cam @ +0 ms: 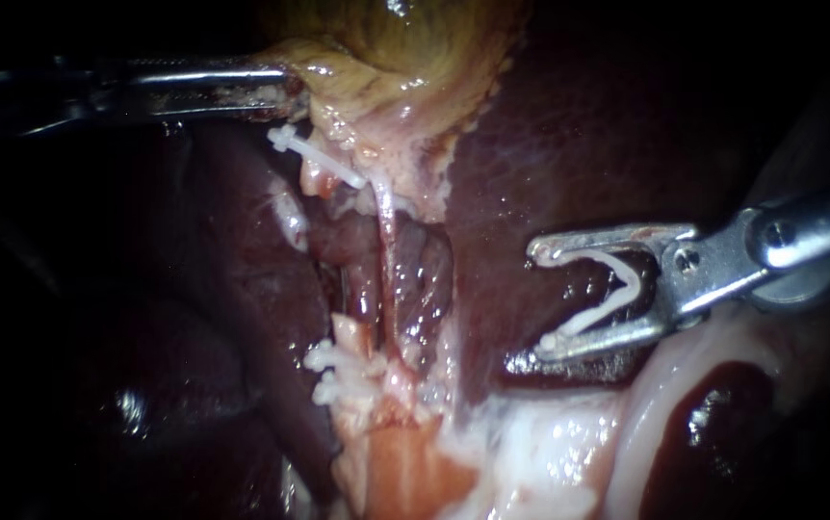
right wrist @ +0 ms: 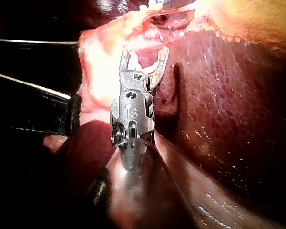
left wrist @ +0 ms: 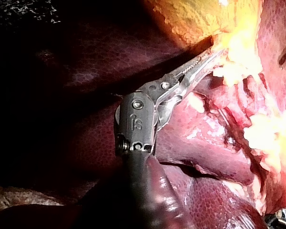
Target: Clipping first clip right tube
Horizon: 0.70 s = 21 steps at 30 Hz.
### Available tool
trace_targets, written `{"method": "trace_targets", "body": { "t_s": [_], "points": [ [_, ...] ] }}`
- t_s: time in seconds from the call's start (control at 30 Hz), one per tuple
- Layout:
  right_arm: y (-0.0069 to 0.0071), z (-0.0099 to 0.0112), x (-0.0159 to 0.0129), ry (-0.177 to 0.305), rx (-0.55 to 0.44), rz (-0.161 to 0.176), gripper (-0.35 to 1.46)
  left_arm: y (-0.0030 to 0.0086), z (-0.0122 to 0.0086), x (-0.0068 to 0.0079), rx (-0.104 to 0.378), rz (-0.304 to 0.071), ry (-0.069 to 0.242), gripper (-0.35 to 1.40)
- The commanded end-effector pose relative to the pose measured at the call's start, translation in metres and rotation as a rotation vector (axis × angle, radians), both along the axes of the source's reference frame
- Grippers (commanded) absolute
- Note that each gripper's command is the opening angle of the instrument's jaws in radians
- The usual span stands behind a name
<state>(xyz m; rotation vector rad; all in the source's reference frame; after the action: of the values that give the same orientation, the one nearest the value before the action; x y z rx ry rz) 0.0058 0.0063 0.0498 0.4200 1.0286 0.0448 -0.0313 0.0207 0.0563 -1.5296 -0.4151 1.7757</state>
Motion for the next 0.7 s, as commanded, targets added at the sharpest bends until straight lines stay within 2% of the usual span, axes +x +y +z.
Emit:
{"method": "trace_targets", "body": {
  "t_s": [0.03, 0.17, 0.3, 0.4, 0.5, 0.7],
  "points": [
    [0.0000, 0.0001, 0.0000, 0.000, 0.000, 0.001, 0.50, 0.0000, -0.0001, 0.0001, 0.000, 0.001, -0.001, -0.35],
    [0.0000, 0.0001, 0.0001, -0.005, 0.004, 0.002, 0.50, 0.0001, -0.0004, 0.0005, 0.001, 0.003, -0.003, -0.35],
    [0.0000, 0.0001, 0.0001, -0.005, 0.004, 0.002, 0.50, 0.0004, -0.0014, 0.0015, 0.007, 0.003, -0.004, -0.35],
    [0.0000, 0.0001, 0.0002, -0.002, 0.005, 0.004, 0.50, 0.0011, -0.0030, 0.0029, 0.016, -0.001, -0.002, -0.35],
    [0.0000, 0.0001, 0.0003, -0.003, 0.005, 0.004, 0.50, 0.0015, -0.0048, 0.0046, 0.020, -0.017, -0.016, -0.35],
    [0.0000, 0.0001, 0.0006, 0.002, 0.018, 0.017, 0.50, 0.0011, -0.0066, 0.0070, 0.024, -0.027, -0.018, -0.35]
  ]
}}
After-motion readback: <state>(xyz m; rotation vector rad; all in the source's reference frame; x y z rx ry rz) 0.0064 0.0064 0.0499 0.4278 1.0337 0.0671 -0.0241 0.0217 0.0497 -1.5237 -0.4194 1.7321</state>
